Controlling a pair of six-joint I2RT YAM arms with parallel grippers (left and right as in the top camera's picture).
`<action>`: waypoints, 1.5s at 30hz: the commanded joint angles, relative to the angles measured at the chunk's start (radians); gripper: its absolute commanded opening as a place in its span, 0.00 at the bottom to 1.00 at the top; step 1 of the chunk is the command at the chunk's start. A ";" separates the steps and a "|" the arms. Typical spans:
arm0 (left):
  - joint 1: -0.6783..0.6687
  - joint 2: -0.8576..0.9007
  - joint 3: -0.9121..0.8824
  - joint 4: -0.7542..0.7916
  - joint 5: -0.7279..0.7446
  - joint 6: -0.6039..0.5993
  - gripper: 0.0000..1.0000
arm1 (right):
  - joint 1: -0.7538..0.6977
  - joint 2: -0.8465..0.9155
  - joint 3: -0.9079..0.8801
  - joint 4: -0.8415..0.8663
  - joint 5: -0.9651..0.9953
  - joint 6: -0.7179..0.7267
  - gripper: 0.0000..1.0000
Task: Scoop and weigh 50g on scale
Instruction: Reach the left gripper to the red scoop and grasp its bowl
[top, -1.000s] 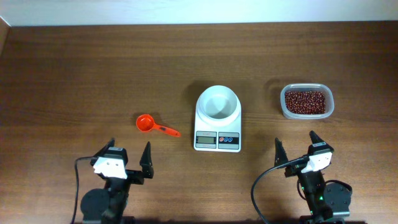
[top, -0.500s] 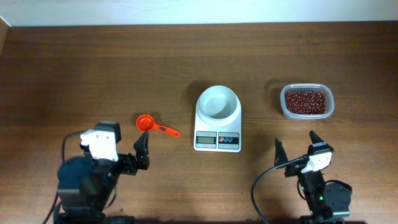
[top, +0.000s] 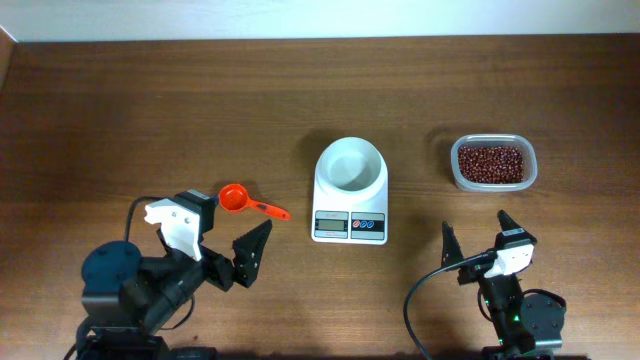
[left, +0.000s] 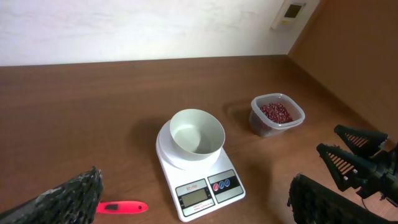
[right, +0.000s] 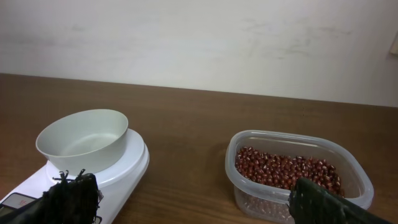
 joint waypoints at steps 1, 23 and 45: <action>0.006 0.005 0.019 -0.006 0.022 -0.003 0.99 | 0.009 -0.002 -0.005 -0.006 0.005 0.003 0.99; 0.006 0.222 0.019 -0.074 -0.253 -0.284 0.99 | 0.009 -0.002 -0.005 -0.006 0.005 0.003 0.99; 0.006 1.004 0.019 0.243 -0.549 -0.523 0.92 | 0.009 -0.002 -0.005 -0.006 0.005 0.003 0.99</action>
